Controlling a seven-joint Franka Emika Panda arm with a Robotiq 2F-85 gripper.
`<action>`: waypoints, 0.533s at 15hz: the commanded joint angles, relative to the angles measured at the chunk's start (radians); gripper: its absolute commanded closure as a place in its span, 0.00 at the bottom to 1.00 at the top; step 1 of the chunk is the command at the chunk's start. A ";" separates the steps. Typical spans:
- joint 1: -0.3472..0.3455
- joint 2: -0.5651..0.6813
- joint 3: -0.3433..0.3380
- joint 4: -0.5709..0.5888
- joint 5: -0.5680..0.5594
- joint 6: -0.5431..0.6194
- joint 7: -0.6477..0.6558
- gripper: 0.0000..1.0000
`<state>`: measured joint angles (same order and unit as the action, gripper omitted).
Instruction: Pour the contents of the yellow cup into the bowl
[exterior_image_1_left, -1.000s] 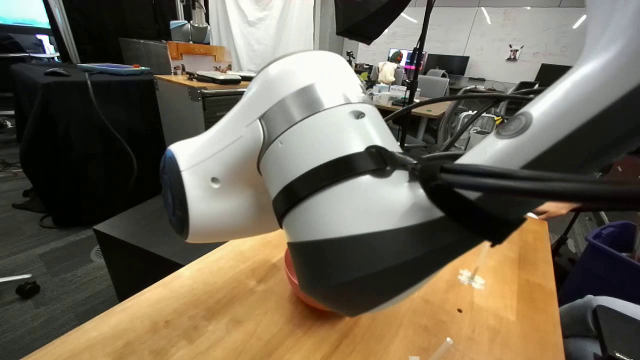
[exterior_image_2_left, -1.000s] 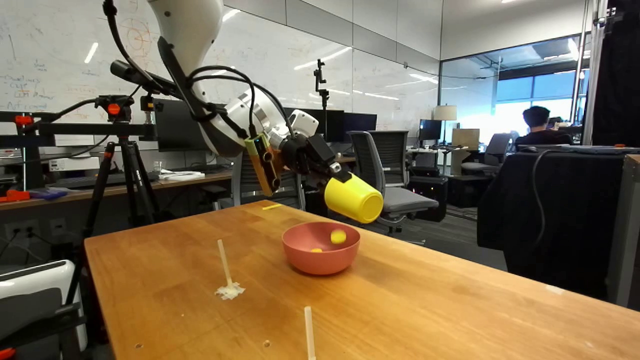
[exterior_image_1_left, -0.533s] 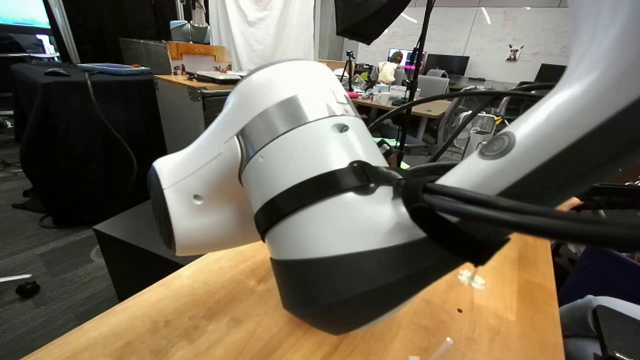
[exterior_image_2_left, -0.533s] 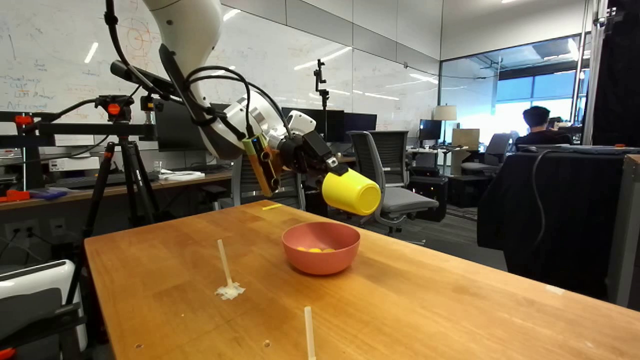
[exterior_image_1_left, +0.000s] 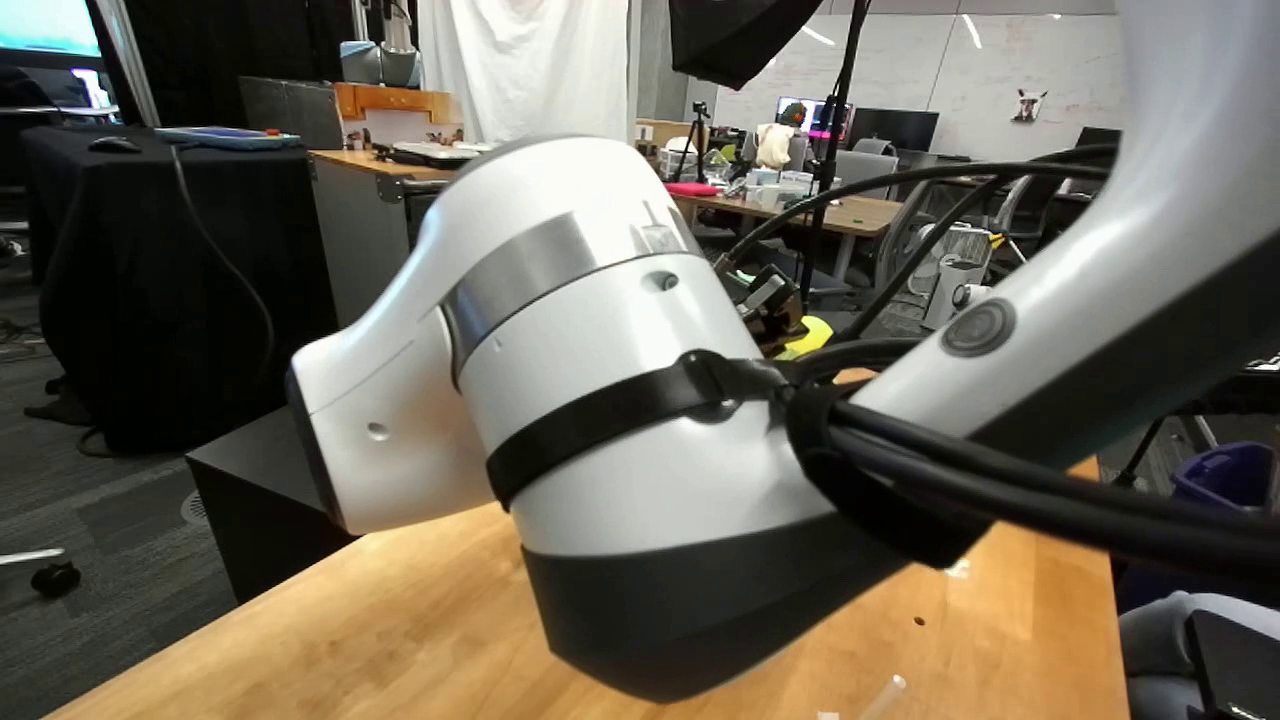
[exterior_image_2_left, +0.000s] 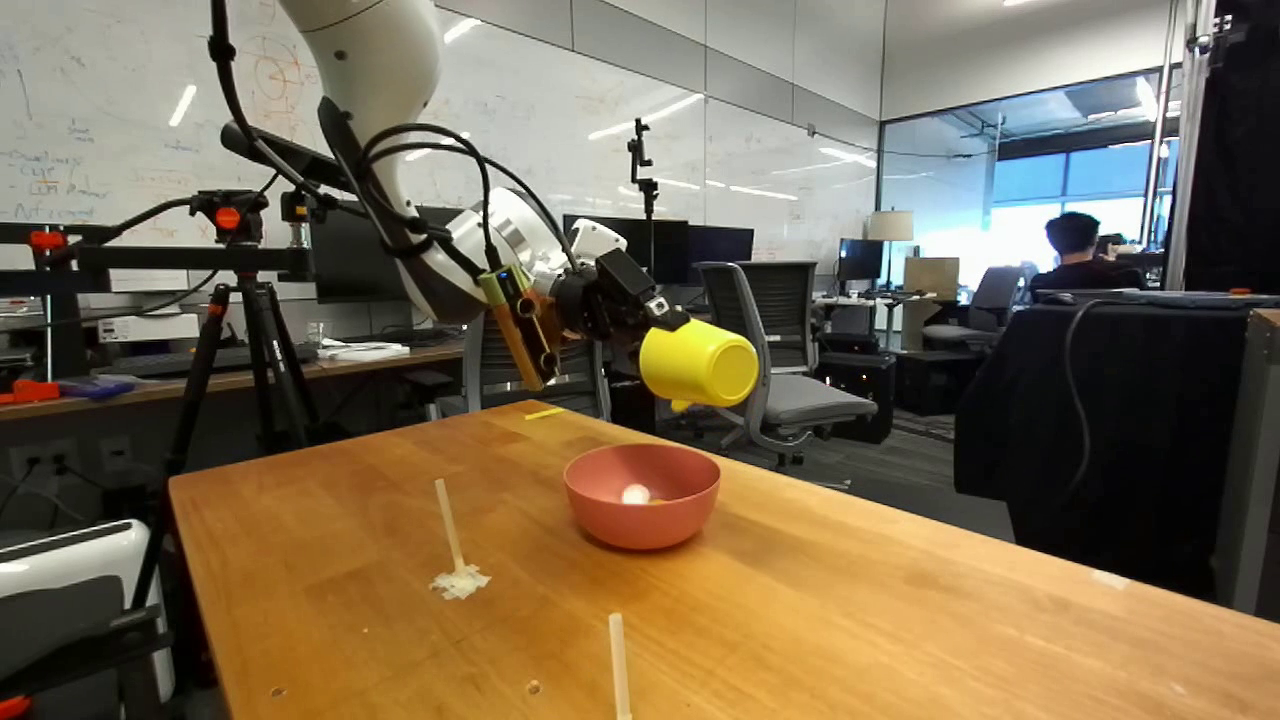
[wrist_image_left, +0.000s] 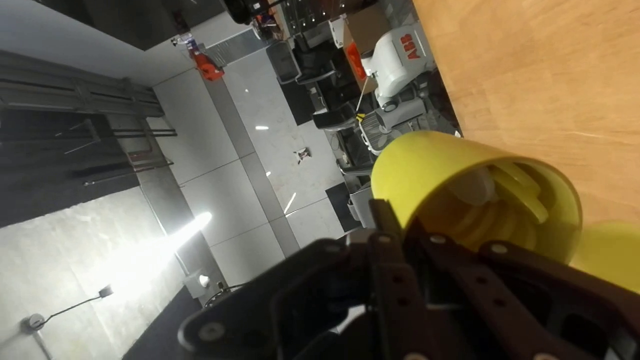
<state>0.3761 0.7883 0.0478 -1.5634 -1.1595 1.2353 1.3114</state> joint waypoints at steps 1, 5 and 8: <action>0.014 0.037 0.005 0.057 -0.033 -0.089 -0.008 0.94; 0.019 0.054 0.006 0.072 -0.042 -0.127 -0.013 0.94; 0.024 0.068 0.005 0.086 -0.050 -0.158 -0.017 0.94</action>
<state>0.3893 0.8155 0.0479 -1.5373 -1.1752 1.1531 1.3113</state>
